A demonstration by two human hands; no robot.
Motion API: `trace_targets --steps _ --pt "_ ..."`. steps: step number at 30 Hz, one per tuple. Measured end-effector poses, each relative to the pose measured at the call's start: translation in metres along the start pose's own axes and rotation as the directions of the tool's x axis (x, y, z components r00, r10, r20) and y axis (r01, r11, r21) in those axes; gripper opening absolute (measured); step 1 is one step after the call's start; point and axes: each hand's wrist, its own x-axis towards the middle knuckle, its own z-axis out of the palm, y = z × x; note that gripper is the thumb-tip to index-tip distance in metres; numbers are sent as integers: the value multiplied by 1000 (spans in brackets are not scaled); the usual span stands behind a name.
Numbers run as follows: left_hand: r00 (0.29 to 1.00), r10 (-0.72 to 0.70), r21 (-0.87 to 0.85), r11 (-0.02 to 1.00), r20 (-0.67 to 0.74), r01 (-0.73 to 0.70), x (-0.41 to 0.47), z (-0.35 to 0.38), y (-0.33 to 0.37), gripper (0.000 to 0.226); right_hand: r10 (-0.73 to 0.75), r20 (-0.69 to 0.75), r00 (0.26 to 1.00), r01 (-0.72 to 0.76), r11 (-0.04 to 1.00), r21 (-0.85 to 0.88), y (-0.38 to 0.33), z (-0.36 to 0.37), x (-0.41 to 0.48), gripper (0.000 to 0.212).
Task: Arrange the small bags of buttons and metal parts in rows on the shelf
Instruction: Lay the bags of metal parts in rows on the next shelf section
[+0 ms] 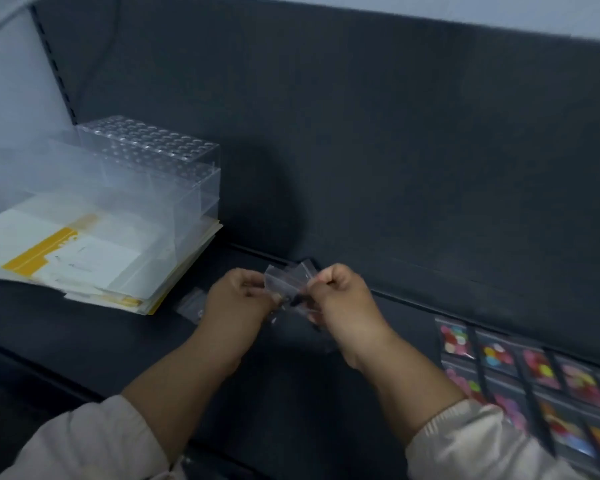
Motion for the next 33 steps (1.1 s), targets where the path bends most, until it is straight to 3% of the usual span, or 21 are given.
trace_targets --steps 6,10,14,20,23,28,30,33 --pt "964 -93 -157 978 249 135 -54 78 23 12 -17 -131 991 28 996 82 0 -101 -61 21" --pt "888 -159 -210 940 431 270 -126 153 31 14 -32 -274 961 62 993 99 20 -191 -127 24" --pt "803 -151 -128 954 577 271 -219 233 31 11 -29 -386 922 67 994 86 47 -288 -215 24" --pt "699 -93 -39 985 709 170 -362 339 24 7 -15 -548 837 55 997 56 87 -415 -355 15" --pt "607 -149 -16 966 781 258 -421 382 23 10 -5 -635 773 -4 1000 -13 106 -468 -410 17" --pt "568 -208 58 961 796 269 -476 438 32 9 -184 -710 680 -218 874 -435 124 -542 -470 25" --pt "570 -202 57 963 796 262 -481 460 36 8 -196 -734 650 -200 888 -414 130 -562 -479 24" --pt "564 -232 57 949 793 310 -485 489 38 6 -99 -793 601 -116 971 -208 143 -589 -479 20"
